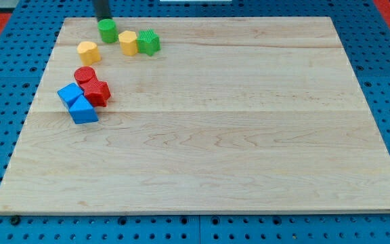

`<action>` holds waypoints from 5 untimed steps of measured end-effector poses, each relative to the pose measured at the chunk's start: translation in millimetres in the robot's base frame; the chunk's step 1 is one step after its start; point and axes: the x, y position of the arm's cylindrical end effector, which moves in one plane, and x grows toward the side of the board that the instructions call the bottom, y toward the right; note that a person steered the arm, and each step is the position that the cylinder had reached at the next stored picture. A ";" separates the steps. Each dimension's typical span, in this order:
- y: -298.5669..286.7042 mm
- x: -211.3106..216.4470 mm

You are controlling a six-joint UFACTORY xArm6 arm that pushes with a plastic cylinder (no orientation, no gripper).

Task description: Push the green blocks and yellow hexagon towards the bottom right

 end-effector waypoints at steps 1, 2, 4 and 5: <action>-0.7 0.0; -4.6 1.9; 95.0 53.9; 209.9 104.6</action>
